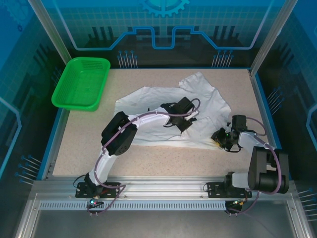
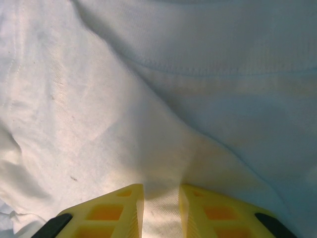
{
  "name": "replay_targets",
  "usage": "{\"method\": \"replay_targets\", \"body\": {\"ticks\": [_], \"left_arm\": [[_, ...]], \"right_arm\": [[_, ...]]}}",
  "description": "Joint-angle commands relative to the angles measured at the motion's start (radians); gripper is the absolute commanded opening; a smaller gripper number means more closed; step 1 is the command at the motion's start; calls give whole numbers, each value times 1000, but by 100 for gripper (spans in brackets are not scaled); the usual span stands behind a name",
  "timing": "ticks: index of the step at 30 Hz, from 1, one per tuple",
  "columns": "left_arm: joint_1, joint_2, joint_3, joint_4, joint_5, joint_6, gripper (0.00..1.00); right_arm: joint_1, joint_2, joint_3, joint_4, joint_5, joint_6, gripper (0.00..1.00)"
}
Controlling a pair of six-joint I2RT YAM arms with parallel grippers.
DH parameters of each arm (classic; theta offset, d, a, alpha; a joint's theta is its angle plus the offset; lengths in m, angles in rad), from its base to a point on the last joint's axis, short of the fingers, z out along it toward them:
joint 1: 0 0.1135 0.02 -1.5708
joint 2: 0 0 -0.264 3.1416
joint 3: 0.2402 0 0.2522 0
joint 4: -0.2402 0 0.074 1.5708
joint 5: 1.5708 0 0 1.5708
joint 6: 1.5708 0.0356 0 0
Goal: Fold and stack the t-shirts
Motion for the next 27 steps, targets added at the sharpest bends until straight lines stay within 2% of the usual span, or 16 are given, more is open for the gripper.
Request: {"method": "replay_targets", "body": {"ticks": [1, 4, 5, 7, 10, 12, 13, 15, 16, 19, 22, 25, 27], "left_arm": [[27, -16, -4, 18, -20, -68, 0], [53, -13, -5, 7, -46, -110, 1], [59, -16, -5, -1, -64, -120, 9], [67, -30, -6, -16, -127, -147, 35], [82, -75, -22, -62, -190, -202, 38], [97, -120, -55, -88, -273, -289, 49], [105, -142, -73, -108, -329, -346, 54], [130, -218, -141, -159, -430, -491, 53], [144, -270, -201, -157, -442, -552, 52], [213, -467, -423, -85, -384, -731, 53], [298, -614, -607, 6, -247, -819, 50], [351, -689, -717, 52, -136, -862, 46], [372, -710, -781, 86, -105, -879, 46]], "right_arm": [[-20, 23, 10, -17, -5, -11, 27], [-21, 24, 14, -23, -4, -11, 28], [-22, 24, 16, -26, -3, -12, 29], [-22, 19, 22, -37, 1, -14, 33], [-22, -10, 26, -55, 16, -14, 46], [-24, -40, 33, -78, 36, -14, 54], [-23, -54, 37, -90, 43, -14, 54], [-22, -99, 46, -115, 53, -9, 54], [-20, -122, 48, -128, 57, -6, 54], [20, -211, 59, -169, 93, 9, 52], [104, -253, 64, -167, 103, 45, 49], [225, -212, 94, -151, 137, 74, 47], [301, -147, 132, -148, 170, 81, 46]]}}
